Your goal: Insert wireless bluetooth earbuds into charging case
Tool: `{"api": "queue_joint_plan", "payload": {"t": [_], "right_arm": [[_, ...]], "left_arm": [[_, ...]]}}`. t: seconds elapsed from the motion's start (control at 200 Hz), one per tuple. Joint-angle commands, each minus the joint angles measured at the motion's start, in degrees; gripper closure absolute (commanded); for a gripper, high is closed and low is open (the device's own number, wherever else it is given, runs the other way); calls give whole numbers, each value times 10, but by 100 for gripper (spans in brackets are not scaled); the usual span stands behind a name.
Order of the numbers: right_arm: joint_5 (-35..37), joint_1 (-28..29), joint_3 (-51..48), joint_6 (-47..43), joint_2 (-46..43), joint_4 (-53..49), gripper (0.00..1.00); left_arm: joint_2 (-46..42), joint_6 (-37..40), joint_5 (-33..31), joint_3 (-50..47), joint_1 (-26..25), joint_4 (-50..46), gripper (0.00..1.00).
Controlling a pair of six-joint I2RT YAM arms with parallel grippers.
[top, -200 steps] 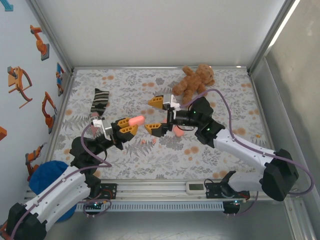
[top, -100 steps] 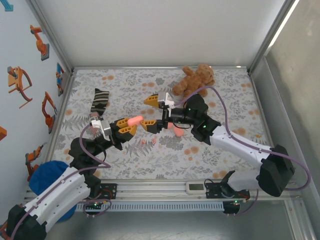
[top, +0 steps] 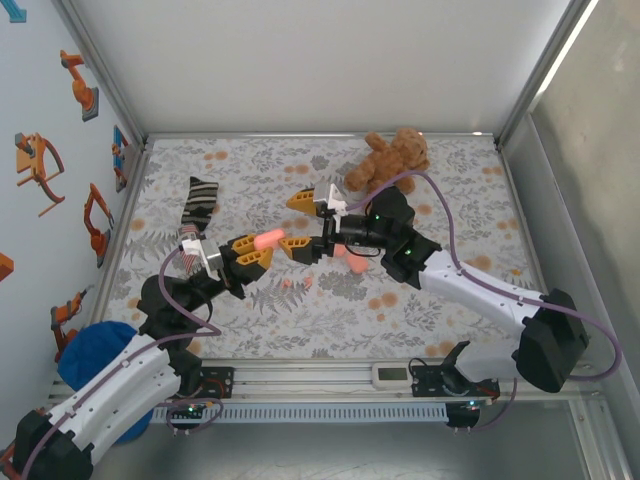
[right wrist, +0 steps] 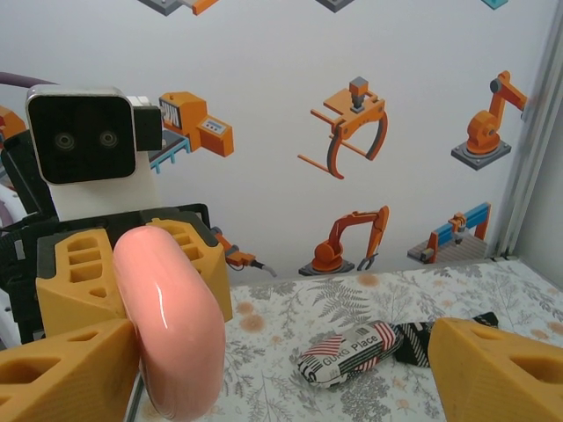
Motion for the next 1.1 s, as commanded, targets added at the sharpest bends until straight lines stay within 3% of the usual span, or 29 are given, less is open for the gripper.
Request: {"api": "queue_joint_plan", "payload": {"t": [0.0,1.092], "right_arm": [[27,1,30,-13,2,5,16],[63,1,75,-50,4,-41,16]], "left_arm": [[-10,13,19,3,-3,7,100],[-14,12,16,4,-5,-1,100]]}}
